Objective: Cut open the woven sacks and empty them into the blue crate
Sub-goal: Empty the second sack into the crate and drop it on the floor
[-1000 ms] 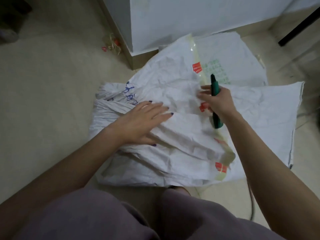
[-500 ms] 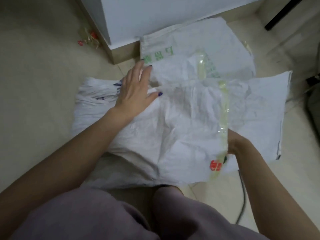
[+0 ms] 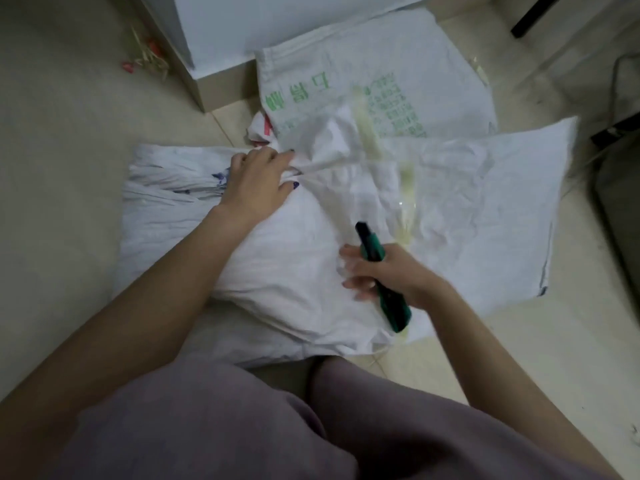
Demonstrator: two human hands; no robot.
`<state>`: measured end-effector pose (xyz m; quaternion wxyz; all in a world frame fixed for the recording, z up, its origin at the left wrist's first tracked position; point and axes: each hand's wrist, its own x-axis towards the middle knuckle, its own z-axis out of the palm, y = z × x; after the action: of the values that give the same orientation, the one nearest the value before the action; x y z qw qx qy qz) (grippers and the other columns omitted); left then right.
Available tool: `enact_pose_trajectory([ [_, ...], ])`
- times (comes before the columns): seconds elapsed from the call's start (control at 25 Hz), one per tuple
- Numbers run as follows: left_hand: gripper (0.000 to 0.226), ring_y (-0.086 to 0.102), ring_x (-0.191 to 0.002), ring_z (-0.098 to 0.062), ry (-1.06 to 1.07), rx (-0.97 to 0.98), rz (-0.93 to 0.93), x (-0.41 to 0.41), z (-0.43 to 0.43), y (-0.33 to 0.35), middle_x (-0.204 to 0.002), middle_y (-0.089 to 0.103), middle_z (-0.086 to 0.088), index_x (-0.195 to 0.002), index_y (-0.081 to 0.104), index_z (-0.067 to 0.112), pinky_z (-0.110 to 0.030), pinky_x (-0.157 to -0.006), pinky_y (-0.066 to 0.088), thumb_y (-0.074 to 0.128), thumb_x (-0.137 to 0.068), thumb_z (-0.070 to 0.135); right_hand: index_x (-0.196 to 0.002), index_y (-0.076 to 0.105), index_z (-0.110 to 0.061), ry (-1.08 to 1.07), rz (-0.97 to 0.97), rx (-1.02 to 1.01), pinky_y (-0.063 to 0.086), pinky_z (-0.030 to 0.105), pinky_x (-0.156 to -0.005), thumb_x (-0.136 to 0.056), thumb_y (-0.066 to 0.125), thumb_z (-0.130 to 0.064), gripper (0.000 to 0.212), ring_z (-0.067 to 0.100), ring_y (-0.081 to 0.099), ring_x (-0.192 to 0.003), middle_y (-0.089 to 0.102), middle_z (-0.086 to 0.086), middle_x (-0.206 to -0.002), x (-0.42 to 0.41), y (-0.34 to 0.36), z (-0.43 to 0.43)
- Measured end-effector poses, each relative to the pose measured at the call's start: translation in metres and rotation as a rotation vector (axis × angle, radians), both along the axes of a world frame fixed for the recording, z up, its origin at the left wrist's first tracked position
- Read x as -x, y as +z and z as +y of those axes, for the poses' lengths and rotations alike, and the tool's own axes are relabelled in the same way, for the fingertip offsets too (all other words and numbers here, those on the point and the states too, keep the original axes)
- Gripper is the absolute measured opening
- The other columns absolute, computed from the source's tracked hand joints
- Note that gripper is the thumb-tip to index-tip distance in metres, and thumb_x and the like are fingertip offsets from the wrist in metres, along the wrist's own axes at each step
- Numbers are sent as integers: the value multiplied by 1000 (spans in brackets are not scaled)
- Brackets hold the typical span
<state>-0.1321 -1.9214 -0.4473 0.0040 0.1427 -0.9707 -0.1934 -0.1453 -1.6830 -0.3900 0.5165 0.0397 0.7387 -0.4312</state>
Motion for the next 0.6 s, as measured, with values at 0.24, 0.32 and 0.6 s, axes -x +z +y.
enact_pose_trajectory([
  [0.24,85,15,-143,-34,-260,-143,52,-66,49,18,-155,19,-10,-146,28,27,-54,-113,18,50,-74,65,-105,64,-7,-130,-62,53,59,39,-69,-86,67,-6,19,24,68,-82,67,13,-100,-10,-39,2],
  [0.32,102,-14,-143,-36,-336,3,-290,-76,69,1,-157,-12,-8,-149,1,34,-60,-113,-5,49,-70,78,-110,66,-7,-312,-40,148,60,39,-65,-88,62,-3,23,25,70,-89,70,8,-106,-6,-36,19],
  [0.6,118,-25,-140,-31,-293,51,-398,-65,61,-27,-155,-24,-2,-149,-4,32,-54,-110,-15,55,-60,82,-108,60,-7,-1228,471,-523,49,30,-64,-81,69,-20,32,24,63,-68,64,12,-93,7,-44,142],
])
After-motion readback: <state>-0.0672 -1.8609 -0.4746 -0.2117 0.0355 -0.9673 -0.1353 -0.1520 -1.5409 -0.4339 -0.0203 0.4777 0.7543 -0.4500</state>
